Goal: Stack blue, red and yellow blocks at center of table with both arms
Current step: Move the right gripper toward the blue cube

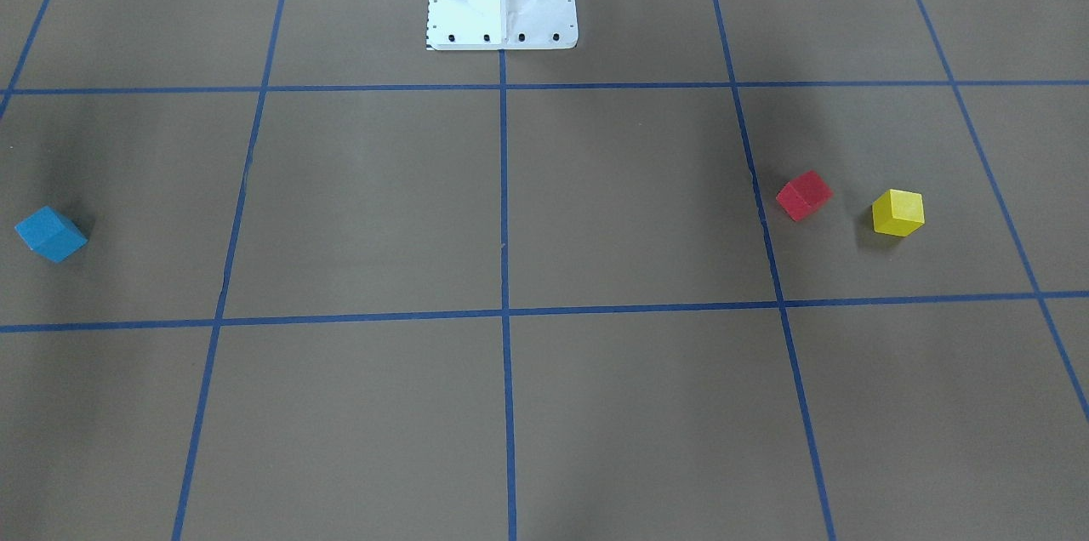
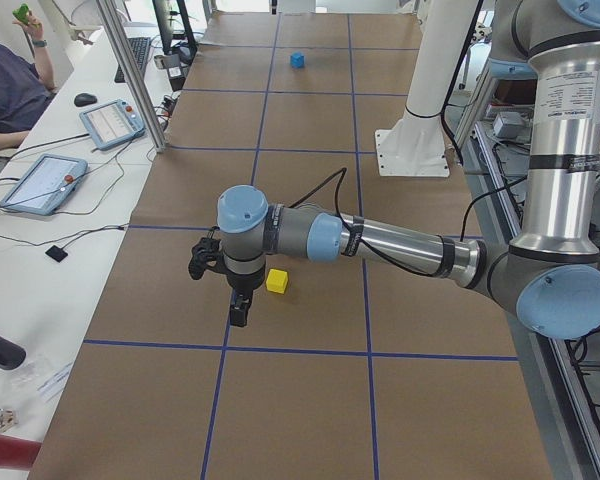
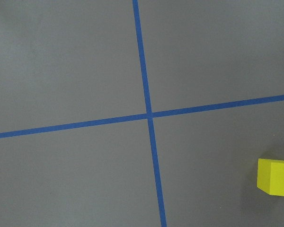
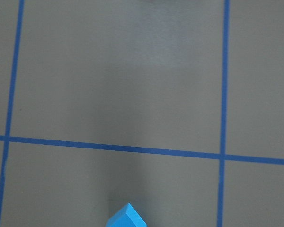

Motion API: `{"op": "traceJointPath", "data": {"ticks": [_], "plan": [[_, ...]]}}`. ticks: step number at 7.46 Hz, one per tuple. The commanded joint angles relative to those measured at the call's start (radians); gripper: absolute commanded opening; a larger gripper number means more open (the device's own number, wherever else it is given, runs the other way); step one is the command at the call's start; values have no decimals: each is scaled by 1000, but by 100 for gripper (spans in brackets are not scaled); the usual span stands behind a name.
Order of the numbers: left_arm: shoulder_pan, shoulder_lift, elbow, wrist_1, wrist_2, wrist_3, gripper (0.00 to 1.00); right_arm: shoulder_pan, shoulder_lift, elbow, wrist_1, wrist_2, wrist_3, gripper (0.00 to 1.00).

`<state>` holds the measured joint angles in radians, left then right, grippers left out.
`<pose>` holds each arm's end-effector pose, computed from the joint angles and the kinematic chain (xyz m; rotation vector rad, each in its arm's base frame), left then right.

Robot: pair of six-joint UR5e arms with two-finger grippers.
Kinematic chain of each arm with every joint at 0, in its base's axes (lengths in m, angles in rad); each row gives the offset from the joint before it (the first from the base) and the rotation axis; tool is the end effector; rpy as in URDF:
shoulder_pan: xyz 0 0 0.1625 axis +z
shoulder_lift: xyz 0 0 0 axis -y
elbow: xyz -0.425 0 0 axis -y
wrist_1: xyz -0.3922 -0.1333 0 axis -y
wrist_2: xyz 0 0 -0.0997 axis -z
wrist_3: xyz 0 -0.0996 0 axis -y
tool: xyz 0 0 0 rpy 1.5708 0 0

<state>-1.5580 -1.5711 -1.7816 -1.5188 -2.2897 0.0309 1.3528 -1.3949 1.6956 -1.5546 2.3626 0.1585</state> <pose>-0.0614 -0.4948 0.5635 0.1587 0.7162 0.0989 -0.0614 -0.5656 0.5002 0.1480 -0.8280 -0.1814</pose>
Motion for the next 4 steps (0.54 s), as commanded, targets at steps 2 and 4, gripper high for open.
{"op": "traceJointPath", "data": {"ticks": [2,4], "plan": [[16,-3,5,-38,-1,-3,100,-194,-6,-57,198,-78,35,100],[24,-6,-1,-40,-1,-3,100,-195,-62,-57,199,-79,-83,100]]}}
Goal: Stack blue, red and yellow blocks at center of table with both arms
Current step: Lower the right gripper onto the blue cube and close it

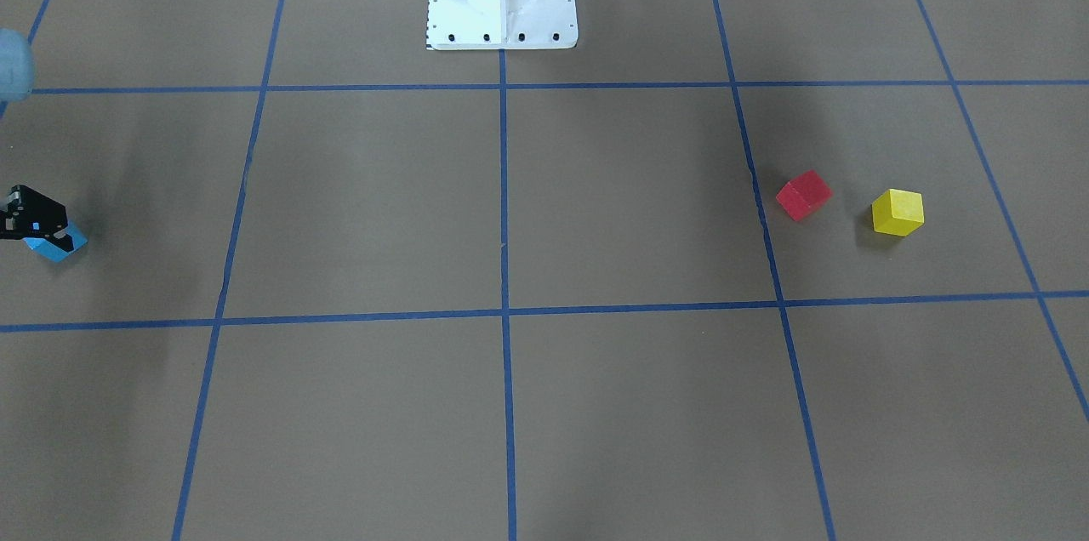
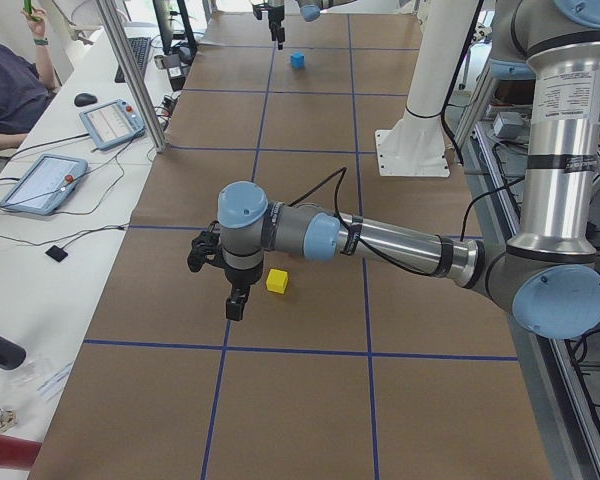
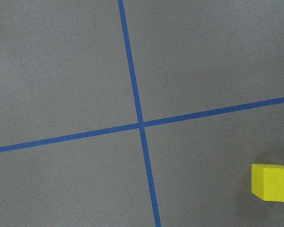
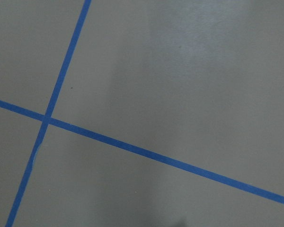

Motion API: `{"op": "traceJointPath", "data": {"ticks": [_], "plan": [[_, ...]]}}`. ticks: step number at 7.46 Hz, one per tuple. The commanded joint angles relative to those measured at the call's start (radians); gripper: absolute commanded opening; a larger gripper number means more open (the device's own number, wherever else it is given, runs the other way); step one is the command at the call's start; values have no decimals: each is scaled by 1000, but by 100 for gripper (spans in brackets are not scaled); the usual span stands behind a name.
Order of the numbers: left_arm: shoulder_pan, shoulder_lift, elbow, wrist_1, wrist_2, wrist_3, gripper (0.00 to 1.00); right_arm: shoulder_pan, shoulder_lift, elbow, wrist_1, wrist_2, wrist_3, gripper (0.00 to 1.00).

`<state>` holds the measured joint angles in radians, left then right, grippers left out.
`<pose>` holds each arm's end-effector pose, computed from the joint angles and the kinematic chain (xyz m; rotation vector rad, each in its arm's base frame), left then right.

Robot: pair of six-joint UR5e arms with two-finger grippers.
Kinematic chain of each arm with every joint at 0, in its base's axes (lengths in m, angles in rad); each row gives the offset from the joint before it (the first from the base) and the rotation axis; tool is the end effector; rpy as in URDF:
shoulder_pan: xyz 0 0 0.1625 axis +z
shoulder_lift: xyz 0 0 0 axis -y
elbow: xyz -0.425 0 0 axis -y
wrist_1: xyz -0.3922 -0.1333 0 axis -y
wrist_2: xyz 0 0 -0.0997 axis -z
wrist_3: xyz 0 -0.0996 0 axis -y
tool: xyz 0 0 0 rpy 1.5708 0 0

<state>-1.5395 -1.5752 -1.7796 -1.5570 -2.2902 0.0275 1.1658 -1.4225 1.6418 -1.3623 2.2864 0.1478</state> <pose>-0.0521 -0.4996 0.5582 0.1895 0.7177 0.1278 -0.1611 -0.5484 0.5245 0.2027 -0.7941 -0.3957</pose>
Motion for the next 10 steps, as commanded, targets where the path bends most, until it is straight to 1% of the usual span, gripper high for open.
{"op": "traceJointPath", "data": {"ticks": [1,2,5,7,10], "plan": [[7,-6,-7,-2,0,-1,100,-8,-65,-5,6,-2,-147,100],[7,-6,-9,-2,0,-1,100,-8,-82,-5,6,1,-175,100],[7,-5,-11,-2,-2,0,100,-27,-102,-8,-3,11,-185,100],[7,-3,-11,-2,-15,0,100,-70,-99,-60,2,10,-183,100],[7,-3,-11,-2,-28,2,100,-92,-105,-92,2,-4,-186,100]]}}
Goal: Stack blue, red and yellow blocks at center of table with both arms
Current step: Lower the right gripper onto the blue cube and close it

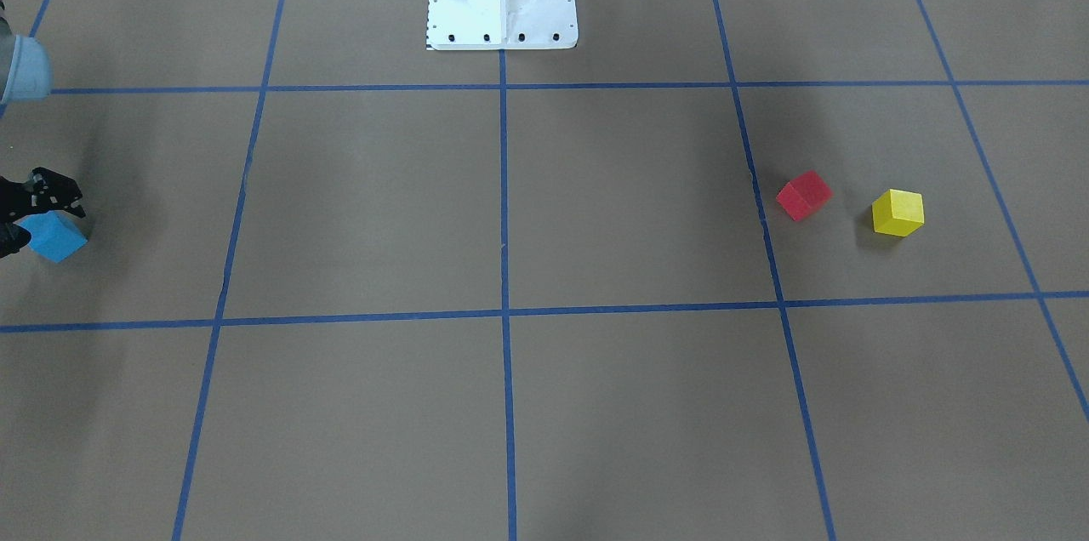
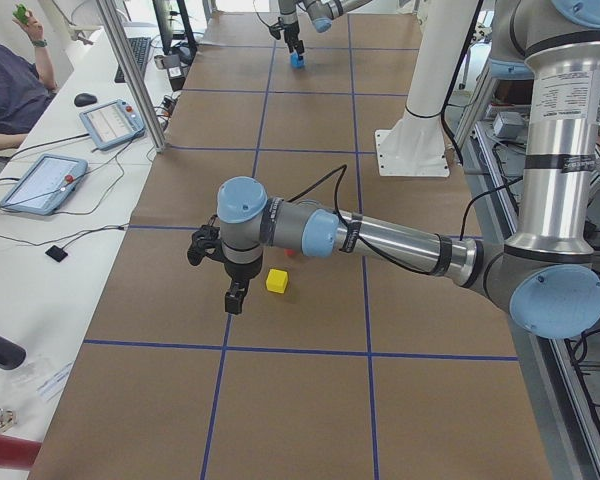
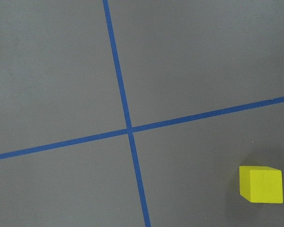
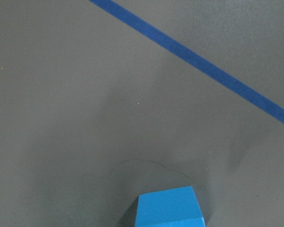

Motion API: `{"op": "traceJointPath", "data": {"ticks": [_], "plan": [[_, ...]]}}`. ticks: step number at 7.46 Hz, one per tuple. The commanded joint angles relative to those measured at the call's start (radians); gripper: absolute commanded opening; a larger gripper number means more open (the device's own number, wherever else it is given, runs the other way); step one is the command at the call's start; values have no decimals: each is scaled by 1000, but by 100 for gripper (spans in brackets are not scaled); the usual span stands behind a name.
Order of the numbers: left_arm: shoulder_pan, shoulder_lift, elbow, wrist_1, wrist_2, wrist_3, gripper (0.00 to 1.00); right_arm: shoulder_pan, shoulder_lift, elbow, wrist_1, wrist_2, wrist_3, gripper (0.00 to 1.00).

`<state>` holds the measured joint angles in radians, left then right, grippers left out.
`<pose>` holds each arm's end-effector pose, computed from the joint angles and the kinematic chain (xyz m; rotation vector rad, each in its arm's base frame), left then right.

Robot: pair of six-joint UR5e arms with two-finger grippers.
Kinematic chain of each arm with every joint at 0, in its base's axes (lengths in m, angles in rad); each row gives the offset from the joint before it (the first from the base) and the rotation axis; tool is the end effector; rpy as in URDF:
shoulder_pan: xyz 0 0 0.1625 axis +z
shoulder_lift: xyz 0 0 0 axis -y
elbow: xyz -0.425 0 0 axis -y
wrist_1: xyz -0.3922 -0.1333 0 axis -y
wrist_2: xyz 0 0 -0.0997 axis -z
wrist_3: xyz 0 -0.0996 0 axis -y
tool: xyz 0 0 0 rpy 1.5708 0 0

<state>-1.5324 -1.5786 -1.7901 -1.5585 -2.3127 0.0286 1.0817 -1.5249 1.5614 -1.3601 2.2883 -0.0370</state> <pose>-0.0468 -0.5007 0.5497 0.2014 0.7405 0.1434 -0.1875 -0.4966 0.6211 0.0716 -0.7600 -0.5894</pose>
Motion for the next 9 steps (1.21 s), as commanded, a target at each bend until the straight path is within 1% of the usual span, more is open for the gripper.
{"op": "traceJointPath", "data": {"ticks": [1,2,3,4,6,7,8,9], "plan": [[0,0,0,0,-22,-1,100,-8,-7,-12,-1,-6,-3,100],[0,0,0,-2,-22,1,100,-8,-9,-17,-2,-6,-3,92],[0,0,0,-2,-22,1,100,-8,-8,-20,-4,-4,-1,43],[0,0,-2,-2,-24,1,100,-8,-3,-20,-1,-4,-4,0],[0,0,-8,0,-24,1,100,7,8,6,-8,13,-3,0],[0,-3,-11,2,-22,2,100,38,14,40,-43,35,-3,0],[0,-11,-15,3,-22,1,100,64,73,93,-159,87,0,0],[0,-18,-20,3,-22,1,100,72,198,153,-368,99,5,0]]}}
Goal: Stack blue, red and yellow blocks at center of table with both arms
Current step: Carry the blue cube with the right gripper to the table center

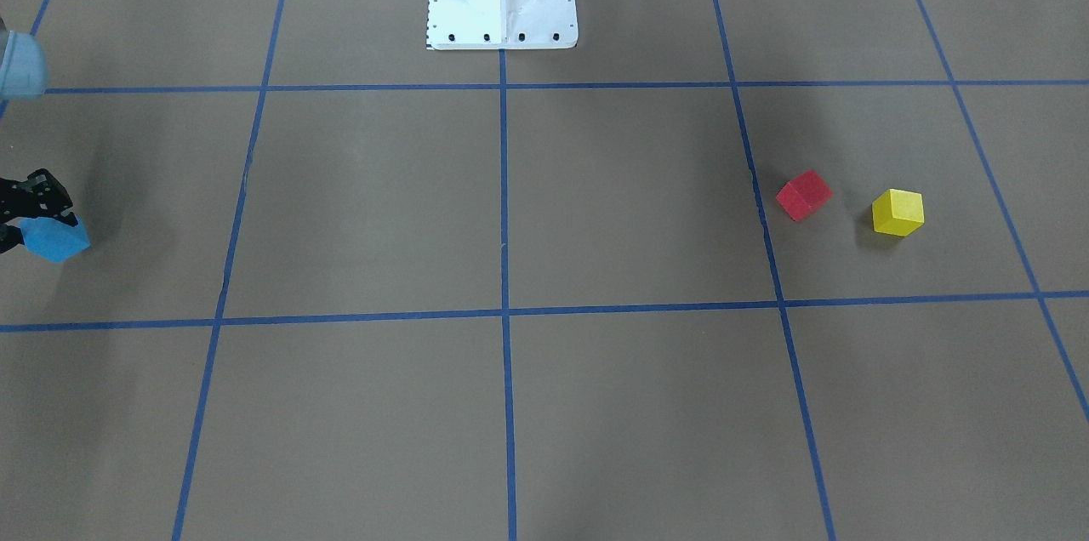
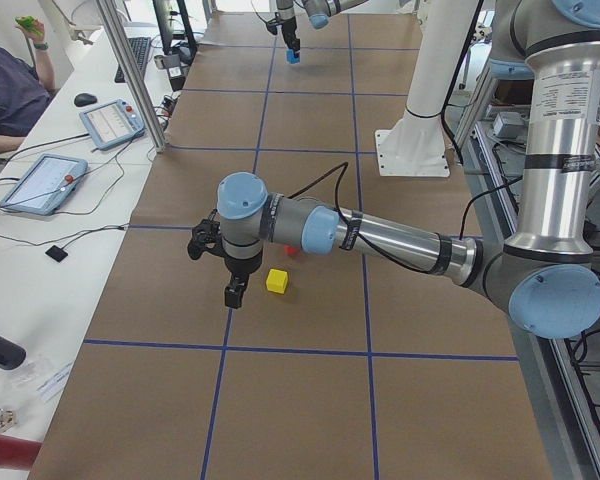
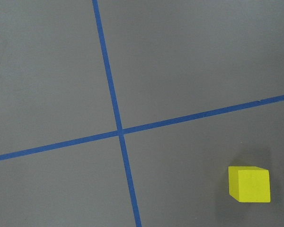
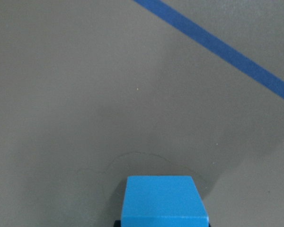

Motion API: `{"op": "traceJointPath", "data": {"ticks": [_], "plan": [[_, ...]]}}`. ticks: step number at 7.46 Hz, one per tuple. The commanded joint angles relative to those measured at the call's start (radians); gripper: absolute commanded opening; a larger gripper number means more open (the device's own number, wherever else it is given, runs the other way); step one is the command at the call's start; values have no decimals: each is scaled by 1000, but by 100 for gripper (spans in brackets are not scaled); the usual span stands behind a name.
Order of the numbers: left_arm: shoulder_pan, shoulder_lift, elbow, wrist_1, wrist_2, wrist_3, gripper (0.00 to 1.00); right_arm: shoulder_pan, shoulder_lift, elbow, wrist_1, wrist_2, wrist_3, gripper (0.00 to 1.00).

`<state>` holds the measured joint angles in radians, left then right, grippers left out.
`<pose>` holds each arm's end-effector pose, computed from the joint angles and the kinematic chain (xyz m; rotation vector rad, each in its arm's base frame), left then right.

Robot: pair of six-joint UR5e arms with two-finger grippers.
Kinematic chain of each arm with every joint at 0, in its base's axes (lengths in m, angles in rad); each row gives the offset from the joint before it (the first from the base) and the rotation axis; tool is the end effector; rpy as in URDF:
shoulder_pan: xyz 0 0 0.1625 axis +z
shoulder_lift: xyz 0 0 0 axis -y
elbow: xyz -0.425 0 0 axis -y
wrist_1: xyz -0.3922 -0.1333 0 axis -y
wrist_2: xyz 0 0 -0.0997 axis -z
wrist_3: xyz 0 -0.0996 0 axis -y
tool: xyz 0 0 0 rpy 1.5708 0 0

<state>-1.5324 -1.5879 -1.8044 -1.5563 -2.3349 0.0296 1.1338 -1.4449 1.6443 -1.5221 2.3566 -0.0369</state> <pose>-0.0451 -0.5031 0.5367 0.2214 0.7620 0.1546 -0.1766 -0.5265 0.5502 0.0761 -0.8233 -0.5444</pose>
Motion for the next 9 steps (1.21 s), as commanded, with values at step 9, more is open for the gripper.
{"op": "traceJointPath", "data": {"ticks": [9], "plan": [[2,-7,10,1,-6,-5,100,-459,851,-394,-92,-66,1092,0]]}}
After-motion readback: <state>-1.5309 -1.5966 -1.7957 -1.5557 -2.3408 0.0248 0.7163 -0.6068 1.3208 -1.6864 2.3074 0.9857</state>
